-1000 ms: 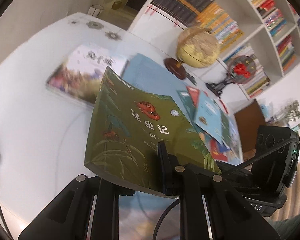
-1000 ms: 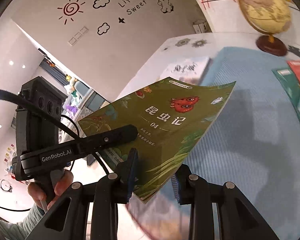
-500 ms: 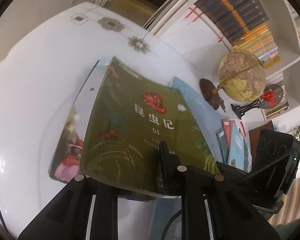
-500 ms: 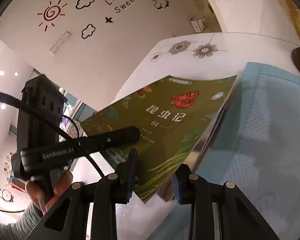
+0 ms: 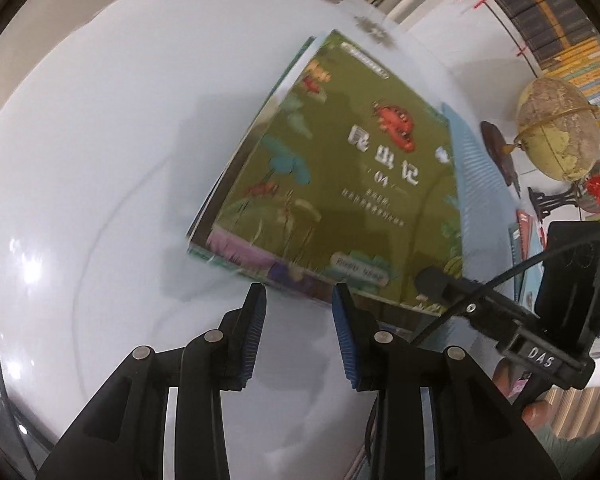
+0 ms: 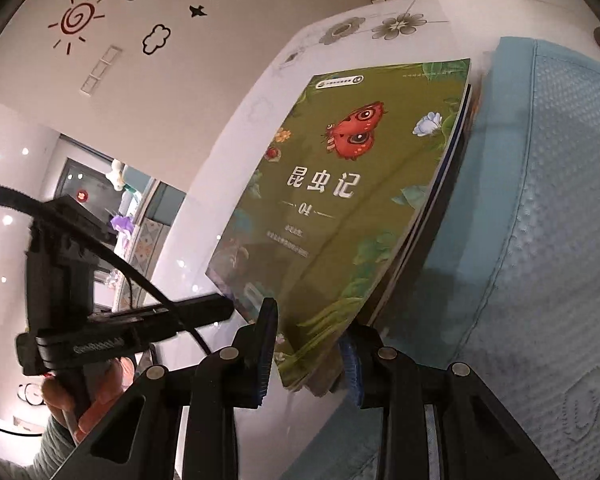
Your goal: Organize books
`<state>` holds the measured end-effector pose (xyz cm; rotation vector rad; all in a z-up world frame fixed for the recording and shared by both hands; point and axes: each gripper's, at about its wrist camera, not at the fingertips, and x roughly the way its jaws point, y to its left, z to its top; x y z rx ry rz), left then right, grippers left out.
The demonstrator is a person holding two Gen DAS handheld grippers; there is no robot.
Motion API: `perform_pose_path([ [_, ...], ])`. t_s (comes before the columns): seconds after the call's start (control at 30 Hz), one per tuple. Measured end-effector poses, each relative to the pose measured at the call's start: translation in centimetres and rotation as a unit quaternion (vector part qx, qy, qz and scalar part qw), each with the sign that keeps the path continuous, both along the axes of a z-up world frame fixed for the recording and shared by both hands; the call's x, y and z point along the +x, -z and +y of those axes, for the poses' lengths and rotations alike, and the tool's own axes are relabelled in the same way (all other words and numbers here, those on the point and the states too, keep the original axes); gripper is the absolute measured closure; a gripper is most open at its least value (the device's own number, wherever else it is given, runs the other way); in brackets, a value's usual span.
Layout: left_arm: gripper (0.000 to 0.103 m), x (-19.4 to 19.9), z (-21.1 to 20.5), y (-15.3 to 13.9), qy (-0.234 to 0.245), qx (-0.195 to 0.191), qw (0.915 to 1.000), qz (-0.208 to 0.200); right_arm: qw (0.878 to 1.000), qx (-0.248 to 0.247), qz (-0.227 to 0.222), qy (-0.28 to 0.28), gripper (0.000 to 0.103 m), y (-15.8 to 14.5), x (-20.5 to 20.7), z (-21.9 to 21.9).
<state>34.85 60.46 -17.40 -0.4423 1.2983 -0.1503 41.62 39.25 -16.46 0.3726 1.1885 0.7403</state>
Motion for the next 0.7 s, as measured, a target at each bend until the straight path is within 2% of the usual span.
perform_pose_path([
  [0.17, 0.072, -1.7, 0.2, 0.0, -0.006, 0.012, 0.9999, -0.004, 1.0, -0.011, -0.02, -0.015, 0.073, -0.1, -0.3, 0.2],
  [0.33, 0.072, -3.9, 0.8, -0.6, -0.007, 0.013, 0.9998, -0.011, 1.0, -0.023, -0.005, -0.005, 0.072, -0.3, -0.3, -0.4],
  [0.47, 0.072, -5.9, 0.6, -0.9, -0.016, -0.002, 0.9998, -0.009, 1.0, -0.015, 0.012, 0.024, 0.058, -0.6, -0.9, -2.5],
  [0.7, 0.072, -9.8, -2.1, -3.8, 0.001, 0.004, 0.9995, -0.033, 0.999, -0.025, -0.019, 0.041, 0.054, -4.4, -4.3, -4.9],
])
